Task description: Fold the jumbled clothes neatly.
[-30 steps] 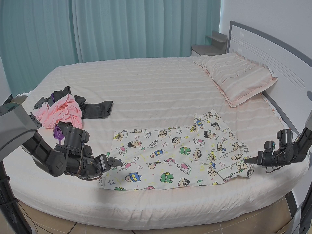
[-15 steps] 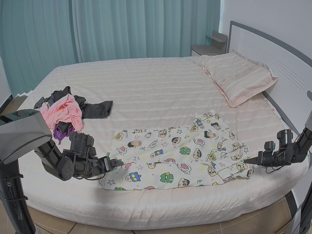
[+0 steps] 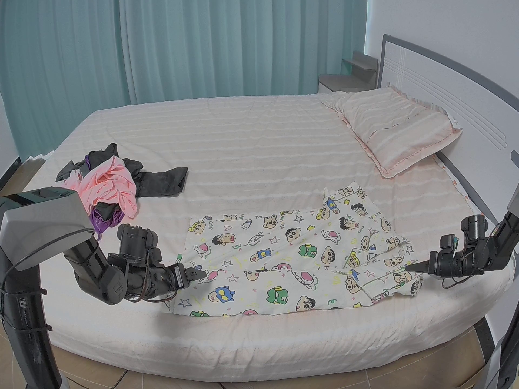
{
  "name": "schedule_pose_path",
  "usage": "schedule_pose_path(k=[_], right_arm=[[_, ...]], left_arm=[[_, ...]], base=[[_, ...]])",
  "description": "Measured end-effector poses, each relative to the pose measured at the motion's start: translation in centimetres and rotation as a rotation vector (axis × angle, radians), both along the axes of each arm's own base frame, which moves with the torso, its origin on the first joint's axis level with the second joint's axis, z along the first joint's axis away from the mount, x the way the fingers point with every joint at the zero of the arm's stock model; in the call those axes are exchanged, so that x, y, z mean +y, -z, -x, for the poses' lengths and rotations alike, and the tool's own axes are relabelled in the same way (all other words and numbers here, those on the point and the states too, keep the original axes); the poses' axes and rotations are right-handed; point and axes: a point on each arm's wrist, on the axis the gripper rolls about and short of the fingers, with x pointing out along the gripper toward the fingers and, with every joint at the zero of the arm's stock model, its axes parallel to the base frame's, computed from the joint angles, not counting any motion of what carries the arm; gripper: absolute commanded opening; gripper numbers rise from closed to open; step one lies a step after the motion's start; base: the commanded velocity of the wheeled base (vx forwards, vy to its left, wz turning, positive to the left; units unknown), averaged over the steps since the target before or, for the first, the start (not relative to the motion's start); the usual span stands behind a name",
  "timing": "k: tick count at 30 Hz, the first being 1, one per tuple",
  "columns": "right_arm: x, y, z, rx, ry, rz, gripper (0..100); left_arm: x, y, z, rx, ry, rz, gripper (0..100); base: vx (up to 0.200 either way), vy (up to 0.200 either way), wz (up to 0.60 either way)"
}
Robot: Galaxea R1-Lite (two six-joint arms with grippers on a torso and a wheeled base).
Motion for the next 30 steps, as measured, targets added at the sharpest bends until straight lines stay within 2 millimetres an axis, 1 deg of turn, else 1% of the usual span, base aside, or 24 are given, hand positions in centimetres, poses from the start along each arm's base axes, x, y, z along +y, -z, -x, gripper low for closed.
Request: schedule_pose_path(k=[9,10,20,30], right_arm=[[0.0,0.0,0.0,-0.001,-0.001,-0.001,0],[0.0,0.0,0.0,-0.001,-0.001,-0.001,0],[0.0,0.0,0.0,-0.001,-0.001,-0.001,0],[0.0,-0.1,-0.1,-0.008,-0.002,-0.002,0]], left_arm=[[0.1,0.4,0.2,0.015,-0.001,-0.007,100],[0.2,0.4,0.2,0.016,-0.002,-0.007,0],[0.5,0.7,0.3,0.031,-0.012,-0.011,0],[1.5,1.0,1.2,0.056,-0.022,-0.035,0]], base=[[0.000,0.000,0.00],[0.000,0.000,0.00],[0.000,0.000,0.00],[0.000,0.000,0.00]])
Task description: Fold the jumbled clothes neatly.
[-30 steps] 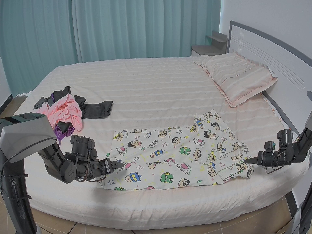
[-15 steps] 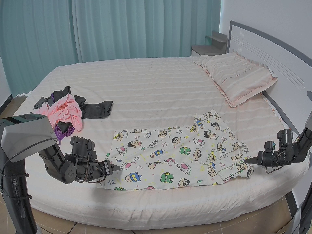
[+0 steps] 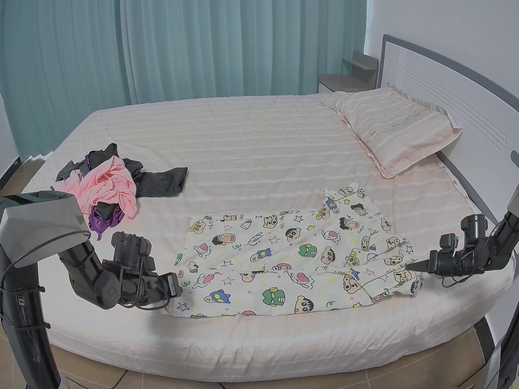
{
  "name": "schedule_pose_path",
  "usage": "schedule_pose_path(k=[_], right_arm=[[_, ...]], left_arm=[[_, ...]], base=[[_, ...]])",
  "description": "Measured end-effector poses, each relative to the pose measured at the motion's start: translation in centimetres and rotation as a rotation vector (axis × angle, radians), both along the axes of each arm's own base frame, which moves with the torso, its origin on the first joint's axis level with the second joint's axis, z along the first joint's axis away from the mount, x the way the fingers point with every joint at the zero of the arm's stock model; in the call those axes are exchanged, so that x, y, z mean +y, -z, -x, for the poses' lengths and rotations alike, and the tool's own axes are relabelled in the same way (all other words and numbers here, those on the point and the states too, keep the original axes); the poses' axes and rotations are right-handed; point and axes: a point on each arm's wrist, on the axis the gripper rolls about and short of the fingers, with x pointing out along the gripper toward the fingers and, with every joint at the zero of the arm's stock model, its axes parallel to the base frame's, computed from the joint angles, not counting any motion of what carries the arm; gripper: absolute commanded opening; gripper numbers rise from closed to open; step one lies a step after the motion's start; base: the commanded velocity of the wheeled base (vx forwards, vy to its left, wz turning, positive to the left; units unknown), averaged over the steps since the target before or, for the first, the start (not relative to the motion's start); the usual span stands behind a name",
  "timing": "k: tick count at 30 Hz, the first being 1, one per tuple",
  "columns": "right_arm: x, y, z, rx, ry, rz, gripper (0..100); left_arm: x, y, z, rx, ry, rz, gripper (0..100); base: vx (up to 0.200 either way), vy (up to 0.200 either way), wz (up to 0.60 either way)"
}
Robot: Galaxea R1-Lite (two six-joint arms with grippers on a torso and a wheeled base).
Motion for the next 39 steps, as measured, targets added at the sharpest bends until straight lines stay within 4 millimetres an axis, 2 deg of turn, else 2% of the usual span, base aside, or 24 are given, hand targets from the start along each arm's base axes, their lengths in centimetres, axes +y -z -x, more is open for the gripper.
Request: schedule_pose_path(k=[14,21,22,31,39], right_arm=[[-0.1,-0.1,-0.3,-0.036,-0.002,0.007,0],[-0.1,0.0,-0.7,-0.060,-0.002,0.016,0],[-0.1,0.0,-0.8,-0.068,-0.002,0.019,0],[-0.1,0.7,-0.8,-0.053,0.010,0.013,0],[-0.7,0.3,-0.8,-0.065,0.035,0.012,0]], left_arm=[[0.5,-1.8,2.6,0.003,-0.012,-0.001,0],[0.6,-2.0,2.8,0.007,-0.032,0.013,0],[0.6,-1.9,2.8,0.013,-0.035,0.014,100],[0.6,-0.6,2.5,0.053,-0.058,0.026,100],[1.3,-1.2,2.0,0.029,-0.109,0.062,100]], base=[[0.000,0.000,0.00],[0.000,0.000,0.00],[0.000,0.000,0.00],[0.000,0.000,0.00],[0.000,0.000,0.00]])
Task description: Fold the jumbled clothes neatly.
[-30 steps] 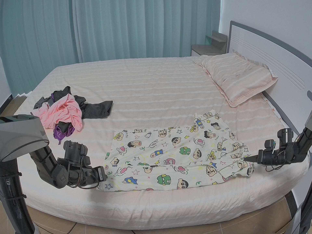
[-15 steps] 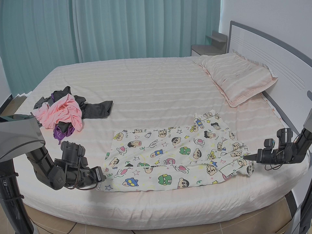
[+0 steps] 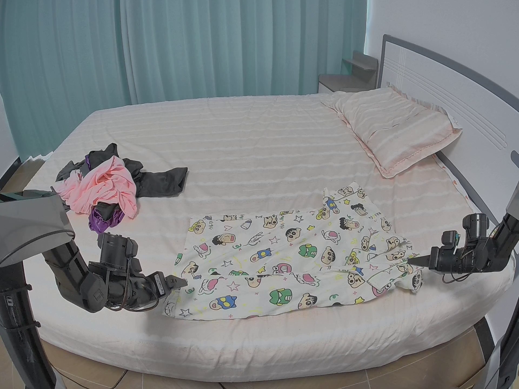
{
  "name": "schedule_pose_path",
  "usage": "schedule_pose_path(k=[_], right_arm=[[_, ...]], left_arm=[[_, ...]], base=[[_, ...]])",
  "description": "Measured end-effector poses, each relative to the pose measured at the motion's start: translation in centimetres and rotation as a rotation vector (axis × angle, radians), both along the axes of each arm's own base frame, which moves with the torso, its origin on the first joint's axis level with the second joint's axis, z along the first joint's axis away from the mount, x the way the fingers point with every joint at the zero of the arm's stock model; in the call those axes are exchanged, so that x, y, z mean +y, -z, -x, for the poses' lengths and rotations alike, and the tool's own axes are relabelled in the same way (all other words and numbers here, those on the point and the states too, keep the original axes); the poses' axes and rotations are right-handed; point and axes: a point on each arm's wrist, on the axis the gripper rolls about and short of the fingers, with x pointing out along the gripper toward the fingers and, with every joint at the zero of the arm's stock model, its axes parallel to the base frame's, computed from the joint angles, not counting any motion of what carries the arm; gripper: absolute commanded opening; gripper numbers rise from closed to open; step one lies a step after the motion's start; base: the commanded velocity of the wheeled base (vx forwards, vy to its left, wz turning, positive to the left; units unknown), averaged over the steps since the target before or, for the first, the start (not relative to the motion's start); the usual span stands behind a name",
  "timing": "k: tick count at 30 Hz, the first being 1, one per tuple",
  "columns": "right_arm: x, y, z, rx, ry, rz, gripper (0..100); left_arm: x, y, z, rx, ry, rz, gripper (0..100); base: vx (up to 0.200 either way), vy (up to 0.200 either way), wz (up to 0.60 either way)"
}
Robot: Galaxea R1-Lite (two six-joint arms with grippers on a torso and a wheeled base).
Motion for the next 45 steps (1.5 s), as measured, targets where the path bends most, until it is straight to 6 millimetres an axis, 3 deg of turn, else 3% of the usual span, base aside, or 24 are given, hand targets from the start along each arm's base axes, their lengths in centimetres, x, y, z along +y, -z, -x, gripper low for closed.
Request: schedule_pose_path(k=[6,7,19,32,38,45], right_arm=[[-0.3,-0.1,0.0,0.006,0.025,0.001,0],[-0.2,-0.1,0.0,0.010,0.024,0.002,100],[0.4,0.2,-0.1,0.025,0.031,0.018,100],[-0.7,-2.0,-1.5,-0.029,0.191,-0.100,100],[-0.3,-2.1,-1.6,-0.025,0.200,-0.123,100],[-0.3,-2.1,-1.5,-0.021,0.200,-0.126,100]], left_arm=[[0.1,-1.1,-0.3,-0.039,-0.073,0.084,100],[0.1,-1.1,-0.3,-0.041,-0.075,0.088,100],[0.2,-1.2,0.0,-0.037,-0.075,0.095,100],[-0.5,-1.5,0.5,-0.025,-0.076,0.122,100],[-0.7,-2.4,1.4,0.000,-0.138,0.195,100],[-0.7,-3.9,2.3,-0.007,-0.102,0.295,100]], base=[[0.000,0.000,0.00],[0.000,0.000,0.00],[0.000,0.000,0.00],[0.000,0.000,0.00],[0.000,0.000,0.00],[0.200,0.000,0.00]])
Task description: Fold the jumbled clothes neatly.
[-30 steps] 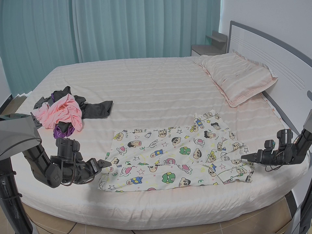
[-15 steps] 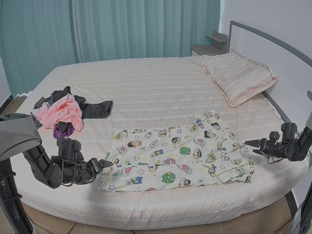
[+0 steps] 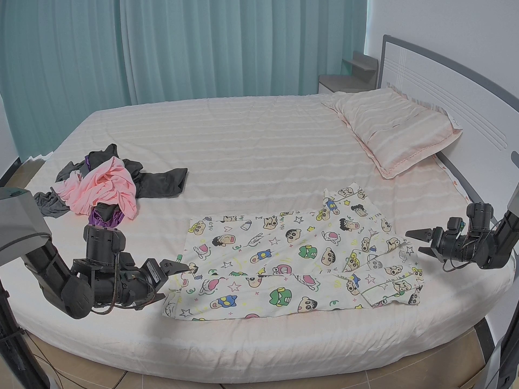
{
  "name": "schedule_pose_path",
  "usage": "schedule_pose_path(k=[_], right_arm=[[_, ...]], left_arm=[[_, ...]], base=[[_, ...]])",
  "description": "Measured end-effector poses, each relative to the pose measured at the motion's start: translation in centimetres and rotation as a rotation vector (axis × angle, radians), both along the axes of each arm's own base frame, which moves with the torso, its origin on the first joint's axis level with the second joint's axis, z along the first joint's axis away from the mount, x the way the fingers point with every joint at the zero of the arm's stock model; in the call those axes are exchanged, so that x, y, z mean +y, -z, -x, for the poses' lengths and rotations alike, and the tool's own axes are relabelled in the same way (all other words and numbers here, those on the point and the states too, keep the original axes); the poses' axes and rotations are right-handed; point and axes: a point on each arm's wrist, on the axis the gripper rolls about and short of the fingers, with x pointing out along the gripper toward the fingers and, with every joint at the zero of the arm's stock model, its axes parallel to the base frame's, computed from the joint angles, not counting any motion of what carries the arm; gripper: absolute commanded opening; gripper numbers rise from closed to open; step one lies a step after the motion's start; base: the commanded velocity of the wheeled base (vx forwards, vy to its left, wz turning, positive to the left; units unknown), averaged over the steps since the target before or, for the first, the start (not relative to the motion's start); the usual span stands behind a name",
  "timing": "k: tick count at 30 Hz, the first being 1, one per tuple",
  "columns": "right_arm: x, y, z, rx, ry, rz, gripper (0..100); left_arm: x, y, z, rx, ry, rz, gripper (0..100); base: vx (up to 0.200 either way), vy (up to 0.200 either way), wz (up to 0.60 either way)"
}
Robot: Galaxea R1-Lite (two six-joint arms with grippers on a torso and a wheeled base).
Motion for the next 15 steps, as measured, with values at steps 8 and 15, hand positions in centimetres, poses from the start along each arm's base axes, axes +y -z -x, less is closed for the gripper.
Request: schedule_pose_path(k=[8,15], right_arm=[[0.04,0.09,0.11,0.005,0.000,-0.001,100],[0.03,0.17,0.12,0.007,0.000,-0.002,100]], left_arm=[[0.23,-0.53,0.37,-0.013,-0.005,0.005,100],[0.49,-0.61,0.26,-0.013,-0.029,0.007,100]], base=[[0.050,0.000,0.00],[0.000,0.000,0.00]])
